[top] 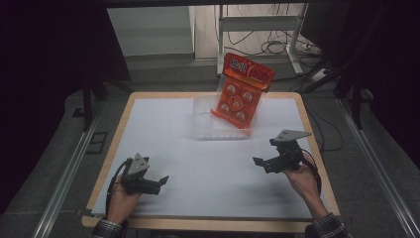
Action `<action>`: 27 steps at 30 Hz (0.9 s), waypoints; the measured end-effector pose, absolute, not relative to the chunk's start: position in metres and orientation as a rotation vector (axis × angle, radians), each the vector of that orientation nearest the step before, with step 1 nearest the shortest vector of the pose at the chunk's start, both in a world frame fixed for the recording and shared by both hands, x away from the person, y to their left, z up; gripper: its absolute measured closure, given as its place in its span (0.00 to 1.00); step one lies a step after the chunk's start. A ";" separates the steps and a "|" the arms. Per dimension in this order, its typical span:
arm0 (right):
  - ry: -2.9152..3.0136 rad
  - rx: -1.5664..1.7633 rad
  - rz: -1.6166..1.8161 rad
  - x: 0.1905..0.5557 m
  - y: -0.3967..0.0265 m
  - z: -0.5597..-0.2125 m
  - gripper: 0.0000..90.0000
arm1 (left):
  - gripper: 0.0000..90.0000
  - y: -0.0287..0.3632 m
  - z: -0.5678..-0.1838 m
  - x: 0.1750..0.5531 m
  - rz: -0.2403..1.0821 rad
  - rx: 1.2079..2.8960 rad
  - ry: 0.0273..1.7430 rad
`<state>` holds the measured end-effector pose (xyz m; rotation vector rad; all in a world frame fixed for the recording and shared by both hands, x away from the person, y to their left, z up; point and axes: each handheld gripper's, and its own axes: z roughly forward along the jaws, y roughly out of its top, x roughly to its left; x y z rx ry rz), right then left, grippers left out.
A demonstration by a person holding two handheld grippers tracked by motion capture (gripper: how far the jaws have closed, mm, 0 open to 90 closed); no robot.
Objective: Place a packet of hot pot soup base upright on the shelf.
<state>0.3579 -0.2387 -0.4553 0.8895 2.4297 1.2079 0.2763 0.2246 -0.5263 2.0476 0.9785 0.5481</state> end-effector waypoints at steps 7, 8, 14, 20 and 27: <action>2.435 0.882 1.195 0.354 -0.240 -0.464 0.03 | 0.01 0.224 -0.527 0.276 0.549 2.050 0.978; 2.437 0.879 1.192 0.353 -0.240 -0.466 0.03 | 0.01 0.224 -0.527 0.276 0.548 2.052 0.977; 2.459 0.868 1.147 0.352 -0.239 -0.477 0.03 | 0.00 0.224 -0.527 0.276 0.550 2.057 0.974; 2.479 0.877 1.108 0.354 -0.240 -0.490 0.03 | 0.00 0.224 -0.528 0.276 0.549 2.064 0.972; 2.494 0.879 1.096 0.355 -0.239 -0.494 0.02 | 0.00 0.223 -0.528 0.277 0.549 2.069 0.971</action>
